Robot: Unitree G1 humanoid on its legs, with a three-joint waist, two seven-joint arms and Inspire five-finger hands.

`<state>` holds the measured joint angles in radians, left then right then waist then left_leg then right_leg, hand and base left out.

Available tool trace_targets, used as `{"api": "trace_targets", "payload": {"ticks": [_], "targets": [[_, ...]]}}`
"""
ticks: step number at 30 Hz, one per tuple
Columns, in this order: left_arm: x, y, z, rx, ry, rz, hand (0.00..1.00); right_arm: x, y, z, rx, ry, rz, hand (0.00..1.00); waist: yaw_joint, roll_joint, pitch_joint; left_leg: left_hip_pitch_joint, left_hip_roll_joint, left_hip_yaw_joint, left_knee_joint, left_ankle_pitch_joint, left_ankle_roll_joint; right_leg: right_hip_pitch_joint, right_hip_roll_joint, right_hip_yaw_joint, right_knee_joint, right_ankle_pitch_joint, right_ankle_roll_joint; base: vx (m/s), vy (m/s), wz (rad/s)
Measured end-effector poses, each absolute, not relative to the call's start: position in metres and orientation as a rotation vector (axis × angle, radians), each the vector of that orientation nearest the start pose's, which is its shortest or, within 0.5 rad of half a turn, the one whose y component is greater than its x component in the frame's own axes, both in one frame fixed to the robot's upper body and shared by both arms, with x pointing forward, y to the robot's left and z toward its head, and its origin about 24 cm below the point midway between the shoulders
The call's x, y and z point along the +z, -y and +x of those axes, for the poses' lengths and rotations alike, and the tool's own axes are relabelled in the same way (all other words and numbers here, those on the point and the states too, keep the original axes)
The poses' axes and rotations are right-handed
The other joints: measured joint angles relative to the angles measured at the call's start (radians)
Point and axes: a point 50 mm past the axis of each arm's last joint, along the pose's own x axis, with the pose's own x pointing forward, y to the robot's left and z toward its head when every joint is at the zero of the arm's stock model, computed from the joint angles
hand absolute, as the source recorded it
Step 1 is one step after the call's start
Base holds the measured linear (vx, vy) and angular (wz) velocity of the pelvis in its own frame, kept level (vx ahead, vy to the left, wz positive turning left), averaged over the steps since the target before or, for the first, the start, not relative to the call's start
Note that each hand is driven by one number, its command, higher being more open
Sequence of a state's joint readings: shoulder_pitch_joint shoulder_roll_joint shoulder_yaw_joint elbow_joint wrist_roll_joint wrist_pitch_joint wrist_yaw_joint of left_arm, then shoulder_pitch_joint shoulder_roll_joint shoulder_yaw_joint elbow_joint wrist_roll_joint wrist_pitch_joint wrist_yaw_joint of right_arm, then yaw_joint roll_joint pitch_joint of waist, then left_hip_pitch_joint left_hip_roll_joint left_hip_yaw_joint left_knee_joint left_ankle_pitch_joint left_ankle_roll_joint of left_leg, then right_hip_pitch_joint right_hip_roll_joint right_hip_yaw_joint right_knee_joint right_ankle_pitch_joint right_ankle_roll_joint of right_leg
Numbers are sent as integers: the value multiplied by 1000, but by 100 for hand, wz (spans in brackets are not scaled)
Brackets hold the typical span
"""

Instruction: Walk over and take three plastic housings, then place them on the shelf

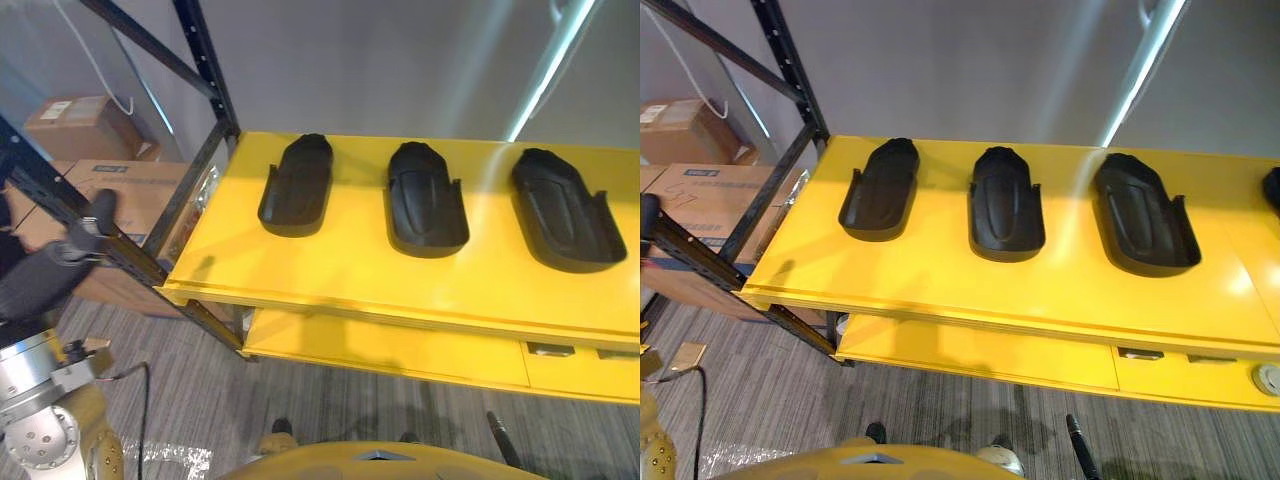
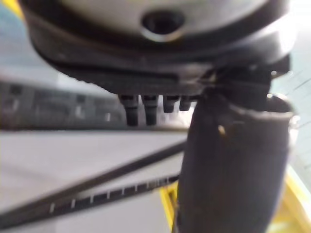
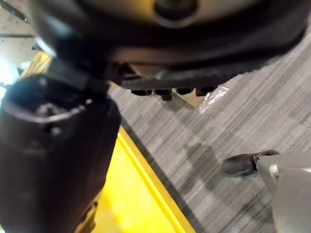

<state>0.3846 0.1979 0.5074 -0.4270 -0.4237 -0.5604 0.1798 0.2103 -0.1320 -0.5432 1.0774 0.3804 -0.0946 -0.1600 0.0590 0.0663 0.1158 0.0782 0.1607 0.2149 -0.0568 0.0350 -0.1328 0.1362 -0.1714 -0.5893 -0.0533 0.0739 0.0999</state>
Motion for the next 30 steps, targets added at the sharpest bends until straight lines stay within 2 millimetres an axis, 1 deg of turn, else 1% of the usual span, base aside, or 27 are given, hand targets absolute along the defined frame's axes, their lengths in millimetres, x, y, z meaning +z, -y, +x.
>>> {"api": "trace_targets", "payload": {"ticks": [1, 2, 3, 4, 5, 6, 7, 8, 9, 10, 11, 12, 14, 15, 17, 18, 19, 20, 21, 22, 23, 24, 25, 26, 27, 29, 30], "targets": [[135, -308, 118, 671, 707, 42, 100, -154, 275, 14, -1018, -1042, 356, 100, 8, -1, 0, 2, -1, -4, -1, 0, 0, 7, -1, -6, 0, -3, 2, 39, 19, 14], [128, -313, 117, 687, 676, 25, 100, -154, 275, 15, -1021, -1045, 363, 100, 13, 0, 0, 4, -1, -3, -1, 0, 0, 8, -1, -6, 1, -4, 1, 29, 11, 8], [112, -322, 114, 693, 605, -13, 100, -154, 276, 17, -1023, -1047, 377, 100, 20, -1, 0, 4, -1, -3, -3, 0, 0, 8, -1, -6, 2, -7, 1, 0, 0, 0], [103, -326, 112, 688, 574, -45, 100, -154, 276, 18, -1024, -1043, 386, 100, 21, -2, 0, 5, -1, -3, -3, 0, 0, 8, -1, -7, 2, -8, -2, 0, 0, 0], [85, -333, 109, 657, 533, -144, 100, -154, 276, 20, -1019, -1039, 395, 100, 21, -2, 0, 13, -1, -3, -8, 1, 1, 11, -2, -6, 4, -12, -9, 19, 12, -3], [71, -338, 105, 617, 533, -252, 100, -154, 276, 21, -1007, -1040, 404, 100, 20, -6, -2, 24, -1, 0, -16, 1, 1, 15, -2, -5, 8, -18, -17, 24, 16, -5], [67, -340, 103, 591, 550, -301, 100, -154, 275, 21, -1005, -1042, 406, 100, 20, -10, -3, 28, -1, 2, -19, 2, 1, 15, -2, -4, 9, -19, -18, 23, 19, -9], [61, -343, 97, 527, 613, -396, 100, -155, 275, 20, -1005, -1043, 411, 100, 20, -11, -2, 35, -1, 8, -23, 2, 2, 16, -3, 2, 13, -23, -19, 19, 17, -10], [59, -347, 91, 460, 693, -447, 100, -155, 276, 19, -1008, -1041, 421, 100, 19, -19, -7, 38, -1, 11, -25, 2, 2, 14, -3, 6, 13, -24, -19, 15, 13, -11], [58, -350, 88, 432, 734, -459, 100, -155, 276, 19, -1008, -1041, 423, 100, 18, -22, -10, 39, -1, 14, -26, 2, 2, 12, -3, 9, 13, -25, -19, 20, 12, -11], [57, -357, 80, 403, 800, -464, 100, -154, 277, 18, -1010, -1039, 425, 100, 17, -27, -13, 40, -1, 19, -26, 2, 2, 10, -2, 14, 13, -25, -19, 21, 12, -12], [55, -364, 76, 409, 833, -465, 100, -154, 278, 17, -1012, -1043, 417, 100, 17, -27, -13, 44, -1, 23, -27, 2, 2, 9, -2, 19, 14, -24, -19, 19, 12, -12], [48, -372, 71, 456, 832, -471, 100, -154, 277, 16, -1004, -1056, 407, 100, 15, -24, -15, 46, -1, 25, -27, 2, 2, 9, -2, 20, 14, -25, -19, 5, 8, -6], [38, -377, 68, 513, 778, -500, 100, -155, 277, 16, -1001, -1064, 410, 100, 14, -20, -19, 47, -1, 25, -28, 2, 2, 9, -2, 20, 13, -25, -18, 0, 0, 0], [5, -378, 61, 647, 526, -546, 100, -155, 276, 17, -996, -1071, 417, 100, 6, -10, -23, 47, -2, 26, -31, 2, 2, 9, -3, 19, 13, -26, -17, 0, 0, 0], [-8, -376, 59, 686, 428, -559, 100, -155, 276, 17, -995, -1076, 420, 100, 2, -8, -23, 46, -3, 26, -31, 2, 2, 8, -4, 19, 13, -26, -16, 0, 0, 0], [-35, -369, 53, 753, 205, -592, 100, -156, 274, 16, -987, -1089, 430, 100, -4, -7, -24, 46, -3, 25, -31, 2, 2, 8, -4, 18, 13, -28, -13, 0, 0, 0], [-55, -360, 49, 786, 18, -598, 100, -157, 273, 16, -979, -1096, 435, 100, -7, -3, -27, 46, -3, 25, -31, 2, 2, 9, -4, 18, 13, -28, -11, 0, 0, 0], [-83, -345, 40, 804, -255, -586, 100, -157, 272, 18, -967, -1094, 443, 100, -11, -1, -28, 46, -2, 25, -31, 2, 2, 8, -4, 19, 13, -28, -9, 0, 0, 0], [-108, -326, 30, 796, -504, -579, 100, -157, 271, 20, -962, -1094, 448, 100, -19, -3, -28, 47, -2, 27, -31, 2, 2, 8, -4, 20, 13, -28, -8, 20, 8, -3], [-119, -315, 23, 790, -617, -580, 100, -157, 271, 21, -960, -1095, 451, 100, -23, -5, -28, 48, -2, 28, -31, 2, 2, 8, -4, 21, 13, -28, -8, 22, 12, -7], [-138, -292, 9, 771, -798, -597, 100, -158, 270, 22, -953, -1101, 458, 100, -32, -12, -26, 52, -2, 33, -31, 1, 1, 8, -4, 27, 13, -28, -7, 24, 16, -13], [-150, -270, -3, 747, -926, -624, 100, -158, 269, 23, -944, -1105, 465, 100, -35, -17, -24, 56, -1, 42, -31, 0, -1, 7, -3, 38, 13, -26, -4, 22, 16, -17], [-154, -260, -7, 731, -976, -638, 100, -158, 268, 23, -939, -1105, 468, 100, -35, -24, -21, 59, 0, 47, -31, 0, -1, 6, -2, 43, 13, -26, -3, 14, 14, -21], [-160, -244, -14, 692, -1055, -650, 100, -159, 268, 24, -931, -1105, 473, 100, -34, -28, -12, 66, 2, 56, -31, -1, -2, 7, 0, 50, 13, -26, -3, 5, 7, -16], [-165, -230, -17, 642, -1123, -651, 100, -159, 267, 23, -921, -1106, 480, 100, -34, -40, -13, 74, 3, 63, -31, -2, -4, 10, 1, 57, 13, -26, -3, 4, 9, -13], [-165, -228, -18, 630, -1142, -652, 100, -159, 267, 25, -912, -1104, 483, 100, -34, -41, -11, 78, 4, 67, -31, -2, -4, 11, 1, 61, 14, -26, -3, 2, 8, -9]]}}
